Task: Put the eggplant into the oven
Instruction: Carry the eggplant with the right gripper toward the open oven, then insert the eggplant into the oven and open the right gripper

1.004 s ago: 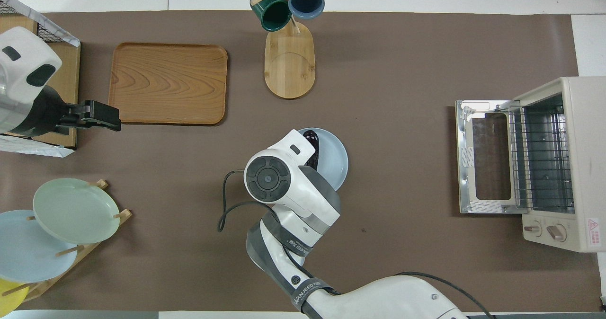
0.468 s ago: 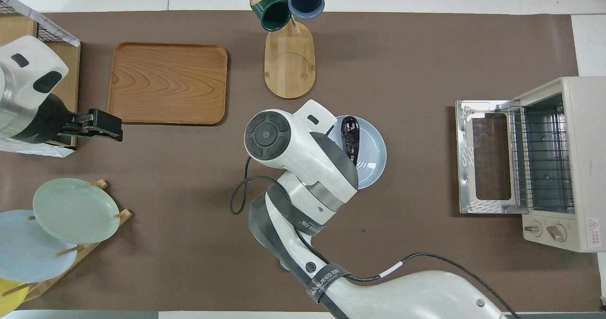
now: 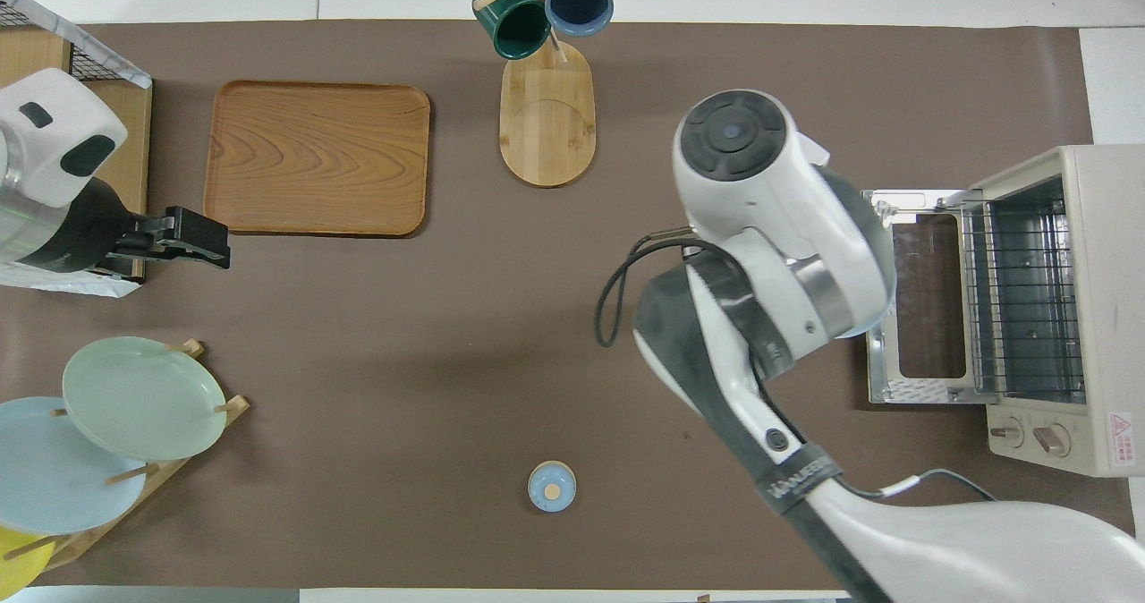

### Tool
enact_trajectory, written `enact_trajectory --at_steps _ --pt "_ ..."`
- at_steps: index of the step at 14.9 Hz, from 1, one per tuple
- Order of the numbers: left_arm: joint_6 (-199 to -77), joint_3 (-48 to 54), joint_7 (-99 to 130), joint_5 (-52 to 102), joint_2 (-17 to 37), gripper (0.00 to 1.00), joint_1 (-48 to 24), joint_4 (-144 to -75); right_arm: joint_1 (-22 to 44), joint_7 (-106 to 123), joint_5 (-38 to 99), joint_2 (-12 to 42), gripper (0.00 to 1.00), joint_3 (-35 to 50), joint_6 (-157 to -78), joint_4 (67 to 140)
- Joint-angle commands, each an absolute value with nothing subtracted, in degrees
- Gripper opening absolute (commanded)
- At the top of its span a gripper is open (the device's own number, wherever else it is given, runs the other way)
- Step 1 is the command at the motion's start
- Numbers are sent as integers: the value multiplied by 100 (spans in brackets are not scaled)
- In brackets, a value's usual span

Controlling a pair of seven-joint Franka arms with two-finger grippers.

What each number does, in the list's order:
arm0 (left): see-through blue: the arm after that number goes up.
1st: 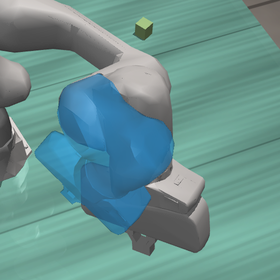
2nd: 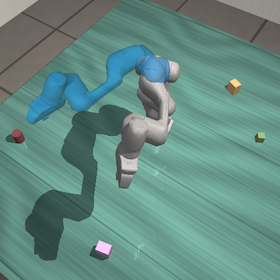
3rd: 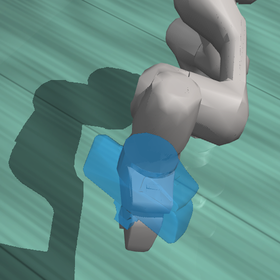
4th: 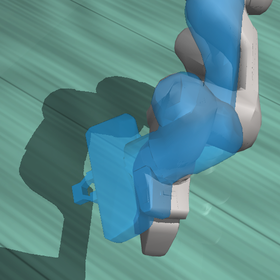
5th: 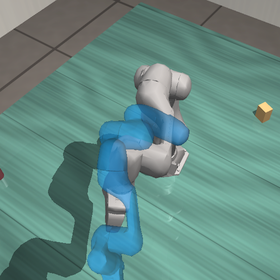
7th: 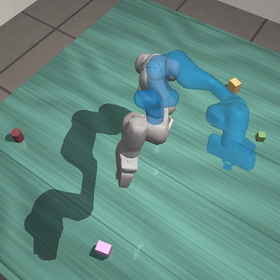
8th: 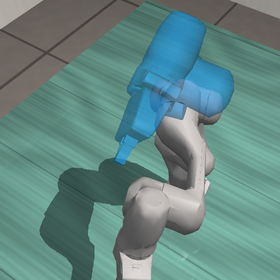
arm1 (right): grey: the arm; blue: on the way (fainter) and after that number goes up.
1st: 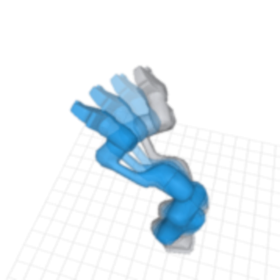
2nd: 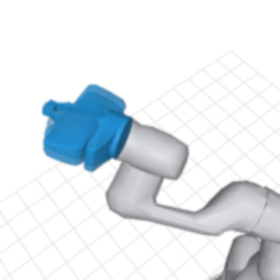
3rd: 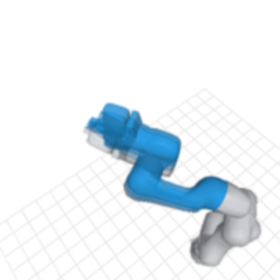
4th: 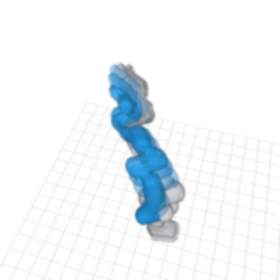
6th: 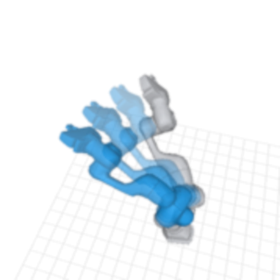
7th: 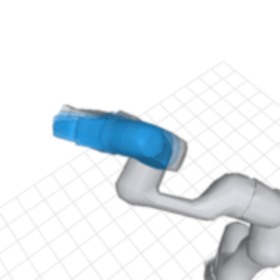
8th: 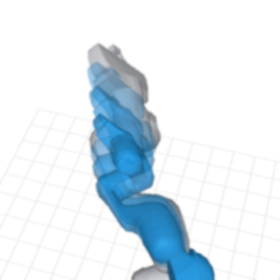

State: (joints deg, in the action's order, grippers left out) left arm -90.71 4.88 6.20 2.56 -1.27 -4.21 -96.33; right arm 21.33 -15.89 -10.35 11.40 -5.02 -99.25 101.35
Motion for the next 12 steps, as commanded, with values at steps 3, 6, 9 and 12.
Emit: enact_trajectory --at_steps 3,6,9,12 --pt "-8974 413 352 132 -114 100 -448 -9536 1005 -355 -1169 606 0 -413 -10072 10977" --pt "-8965 413 352 132 -106 100 -448 -9536 493 341 -1266 589 0 -413 -10291 11153" --pt "-8956 413 352 88 -114 100 -439 -9536 168 746 -1274 457 0 -404 -10923 11653" --pt "-8965 422 360 97 -132 100 -422 -9545 -96 800 -1239 369 0 -396 -11371 12040"
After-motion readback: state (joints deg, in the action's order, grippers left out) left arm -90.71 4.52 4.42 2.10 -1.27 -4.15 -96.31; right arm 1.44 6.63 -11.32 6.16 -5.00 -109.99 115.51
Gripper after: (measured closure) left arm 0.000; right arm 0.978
